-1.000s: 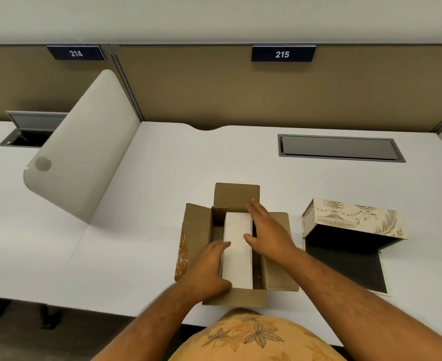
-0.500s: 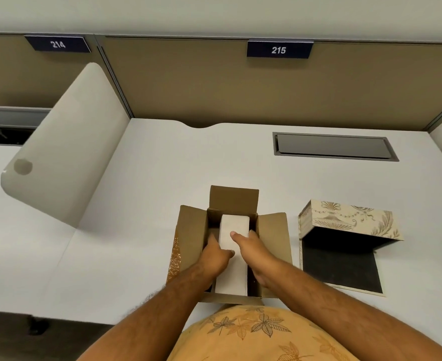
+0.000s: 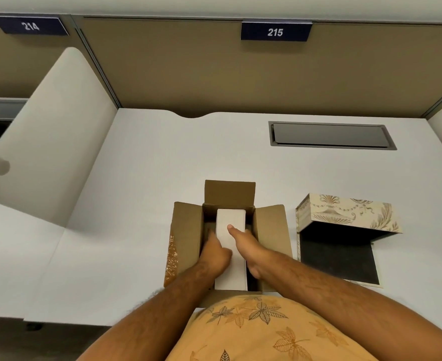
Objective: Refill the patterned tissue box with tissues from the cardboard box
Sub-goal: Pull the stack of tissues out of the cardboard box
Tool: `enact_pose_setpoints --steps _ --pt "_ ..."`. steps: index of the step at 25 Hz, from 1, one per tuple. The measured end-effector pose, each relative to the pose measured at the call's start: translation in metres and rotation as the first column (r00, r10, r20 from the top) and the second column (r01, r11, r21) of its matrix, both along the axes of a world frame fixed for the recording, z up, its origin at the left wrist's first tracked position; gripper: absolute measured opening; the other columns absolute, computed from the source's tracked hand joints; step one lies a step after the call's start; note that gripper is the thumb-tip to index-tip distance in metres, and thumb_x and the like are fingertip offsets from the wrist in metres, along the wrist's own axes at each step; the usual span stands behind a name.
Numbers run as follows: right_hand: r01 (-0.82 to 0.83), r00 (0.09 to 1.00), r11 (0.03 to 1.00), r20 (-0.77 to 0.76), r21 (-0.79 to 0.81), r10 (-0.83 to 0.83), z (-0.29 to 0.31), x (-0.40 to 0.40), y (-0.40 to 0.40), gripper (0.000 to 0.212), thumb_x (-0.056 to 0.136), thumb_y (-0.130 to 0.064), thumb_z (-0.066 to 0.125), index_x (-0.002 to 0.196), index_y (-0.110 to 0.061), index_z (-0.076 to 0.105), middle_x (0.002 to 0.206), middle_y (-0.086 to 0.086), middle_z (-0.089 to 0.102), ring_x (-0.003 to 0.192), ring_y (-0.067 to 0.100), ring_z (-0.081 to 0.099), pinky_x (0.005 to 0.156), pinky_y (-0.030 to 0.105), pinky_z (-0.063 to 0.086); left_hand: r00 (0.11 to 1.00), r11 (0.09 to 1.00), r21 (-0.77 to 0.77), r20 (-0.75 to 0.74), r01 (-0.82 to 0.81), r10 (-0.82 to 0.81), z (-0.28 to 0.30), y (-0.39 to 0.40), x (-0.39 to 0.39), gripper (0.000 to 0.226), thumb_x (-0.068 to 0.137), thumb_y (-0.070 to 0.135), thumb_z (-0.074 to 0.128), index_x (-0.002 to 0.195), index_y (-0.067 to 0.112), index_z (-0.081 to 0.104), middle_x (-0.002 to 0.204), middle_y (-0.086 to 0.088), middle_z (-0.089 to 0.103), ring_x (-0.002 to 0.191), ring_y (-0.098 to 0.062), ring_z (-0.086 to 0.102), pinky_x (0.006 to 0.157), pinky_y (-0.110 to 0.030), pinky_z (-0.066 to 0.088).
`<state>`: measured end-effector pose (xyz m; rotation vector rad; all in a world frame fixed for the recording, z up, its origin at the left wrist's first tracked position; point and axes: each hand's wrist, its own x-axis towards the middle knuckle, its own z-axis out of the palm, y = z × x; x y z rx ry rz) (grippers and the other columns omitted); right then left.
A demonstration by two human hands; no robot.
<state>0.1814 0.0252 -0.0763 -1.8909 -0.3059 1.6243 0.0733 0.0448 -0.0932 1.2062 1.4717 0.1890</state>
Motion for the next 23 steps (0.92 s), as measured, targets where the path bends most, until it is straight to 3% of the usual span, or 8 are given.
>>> enact_pose_setpoints --steps 3,5,8,12,16,18,21,23 --pt "-0.003 1.0 1.0 -0.005 -0.005 0.003 -0.003 0.001 0.001 0.089 0.099 -0.068 0.05 0.169 -0.024 0.017 0.173 0.003 0.032 0.152 0.026 0.036 0.12 0.046 0.03 0.996 0.987 -0.136 -0.043 -0.086 0.081 0.003 0.01 0.003 0.066 0.095 -0.001 0.064 0.155 0.005 0.038 0.146 -0.015 0.058 0.125 -0.029 0.06 0.1 -0.042 0.055" --pt "0.011 1.0 1.0 -0.016 0.007 -0.011 -0.006 0.002 0.0 0.095 0.096 -0.071 0.052 0.17 -0.025 0.014 0.175 0.003 0.026 0.158 0.028 0.029 0.124 0.049 0.026 0.99 0.969 -0.206 -0.071 -0.134 0.122 0.007 0.014 0.006 0.074 0.092 0.001 0.068 0.157 0.005 0.033 0.151 -0.016 0.053 0.13 -0.031 0.055 0.093 -0.038 0.049" --pt "0.044 0.999 0.998 -0.02 0.037 -0.043 -0.008 0.002 -0.002 0.097 0.093 -0.071 0.056 0.169 -0.024 0.017 0.174 0.005 0.029 0.156 0.028 0.033 0.122 0.05 0.029 0.984 0.944 -0.279 -0.045 -0.177 0.171 0.004 0.018 0.005 0.078 0.084 -0.001 0.072 0.154 0.004 0.037 0.152 -0.017 0.05 0.136 -0.034 0.05 0.089 -0.039 0.044" --pt "0.035 0.999 0.996 -0.008 0.076 -0.035 -0.008 0.0 -0.002 0.097 0.094 -0.07 0.058 0.169 -0.024 0.016 0.172 0.004 0.031 0.154 0.028 0.035 0.118 0.048 0.031 0.979 0.921 -0.345 0.033 -0.18 0.203 0.006 0.019 0.001 0.073 0.074 -0.004 0.067 0.144 0.002 0.048 0.141 -0.013 0.058 0.119 -0.028 0.053 0.077 -0.036 0.047" --pt "0.041 0.999 0.991 0.022 0.125 -0.044 -0.008 0.003 -0.003 0.084 0.095 -0.064 0.061 0.162 -0.023 0.03 0.155 0.006 0.052 0.138 0.028 0.053 0.118 0.051 0.044 0.945 0.913 -0.37 0.197 -0.174 0.261 0.009 0.016 -0.001 0.072 0.065 -0.01 0.061 0.135 0.008 0.061 0.115 -0.014 0.077 0.105 -0.034 0.072 0.069 -0.04 0.064" --pt "0.066 0.997 0.98 0.017 0.185 -0.071 -0.006 0.005 -0.003 0.076 0.096 -0.058 0.066 0.158 -0.024 0.039 0.142 0.003 0.063 0.128 0.024 0.061 0.113 0.052 0.051 0.921 0.911 -0.372 0.264 -0.176 0.286 0.011 0.016 -0.003 0.074 0.061 -0.013 0.058 0.131 0.011 0.067 0.112 -0.016 0.08 0.106 -0.037 0.074 0.069 -0.04 0.065" --pt "0.068 0.997 0.952 0.02 0.299 -0.077 0.001 0.004 -0.003 0.071 0.092 -0.048 0.076 0.153 -0.025 0.047 0.129 -0.001 0.07 0.117 0.018 0.068 0.104 0.044 0.058 0.882 0.919 -0.356 0.363 -0.167 0.301 0.014 0.013 -0.008 0.075 0.058 -0.012 0.055 0.123 0.021 0.073 0.108 -0.014 0.082 0.105 -0.035 0.076 0.072 -0.04 0.065" --pt "0.054 0.998 0.933 0.011 0.355 -0.062 0.007 0.004 -0.004 0.074 0.089 -0.045 0.081 0.153 -0.027 0.047 0.129 0.0 0.071 0.116 0.02 0.07 0.102 0.044 0.06 0.848 0.932 -0.32 0.434 -0.171 0.305 0.015 0.011 -0.012 0.078 0.057 -0.01 0.054 0.123 0.026 0.073 0.111 -0.015 0.081 0.108 -0.036 0.076 0.079 -0.048 0.066"
